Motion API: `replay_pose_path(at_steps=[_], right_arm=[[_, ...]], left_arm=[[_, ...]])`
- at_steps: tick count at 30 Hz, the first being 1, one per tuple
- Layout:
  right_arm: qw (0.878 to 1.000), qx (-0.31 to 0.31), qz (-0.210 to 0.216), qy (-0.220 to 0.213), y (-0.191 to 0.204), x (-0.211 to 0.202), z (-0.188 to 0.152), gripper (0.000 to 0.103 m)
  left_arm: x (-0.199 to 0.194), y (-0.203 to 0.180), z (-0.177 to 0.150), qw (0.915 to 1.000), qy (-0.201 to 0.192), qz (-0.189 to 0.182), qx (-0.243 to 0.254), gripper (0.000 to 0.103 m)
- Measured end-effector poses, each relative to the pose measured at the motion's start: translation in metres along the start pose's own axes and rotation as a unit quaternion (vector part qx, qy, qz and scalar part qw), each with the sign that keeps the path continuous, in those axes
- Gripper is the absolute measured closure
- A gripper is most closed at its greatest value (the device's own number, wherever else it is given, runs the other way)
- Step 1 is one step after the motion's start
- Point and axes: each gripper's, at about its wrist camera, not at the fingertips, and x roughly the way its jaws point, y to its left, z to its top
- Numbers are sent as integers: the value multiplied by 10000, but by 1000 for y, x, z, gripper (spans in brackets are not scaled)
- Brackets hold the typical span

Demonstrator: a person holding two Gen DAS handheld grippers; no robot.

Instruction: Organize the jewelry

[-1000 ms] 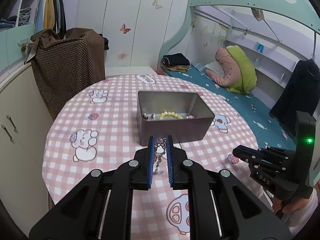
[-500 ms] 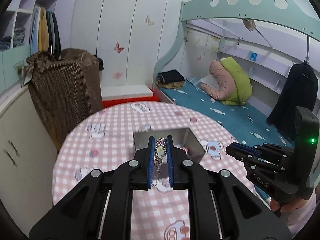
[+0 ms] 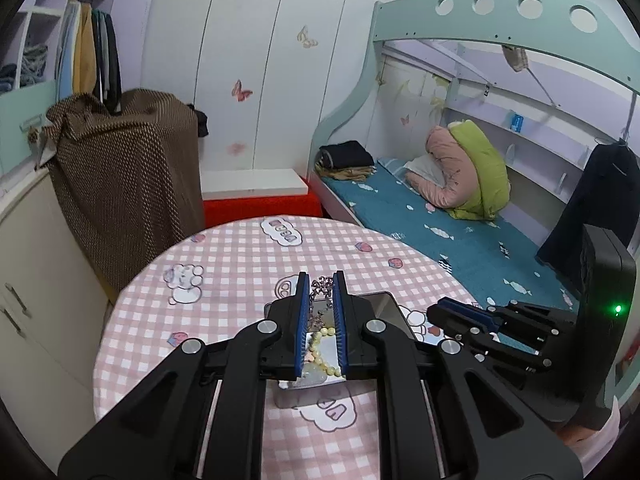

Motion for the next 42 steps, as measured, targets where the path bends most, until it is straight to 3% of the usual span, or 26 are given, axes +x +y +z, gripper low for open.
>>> replay_pose_path(at_steps=[11, 20, 21, 22, 23, 24, 25, 28, 42], right_arm=[[9993, -58, 99, 368, 0, 37, -1, 92], [9985, -149, 213, 490, 2, 49, -3, 90], [9985, -130, 227, 481, 1, 48, -3, 89], [9986, -113, 216, 464, -1, 47, -2, 83], [9988, -108, 186, 443, -1, 46, -2, 68], [9990, -121, 115, 404, -1, 43, -1, 56], [9993, -139, 31, 345, -1, 41, -1, 37], [9995, -115, -44, 299, -5, 38, 0, 35], [9995, 284, -153, 75, -28, 16, 9, 34]], left_arm=[[60, 10, -9, 9980, 590, -114, -208, 91], [77, 9, -18, 9969, 771, -121, -99, 89], [77, 10, -18, 9968, 784, -105, -89, 86], [77, 10, -19, 9968, 789, -51, -87, 74], [77, 11, -19, 9969, 776, 14, -90, 64], [76, 12, -19, 9970, 766, 48, -94, 61], [75, 13, -19, 9970, 760, 63, -95, 58], [72, 13, -21, 9970, 744, 184, -62, 43], [59, 20, -22, 9964, 722, 432, -97, 32]])
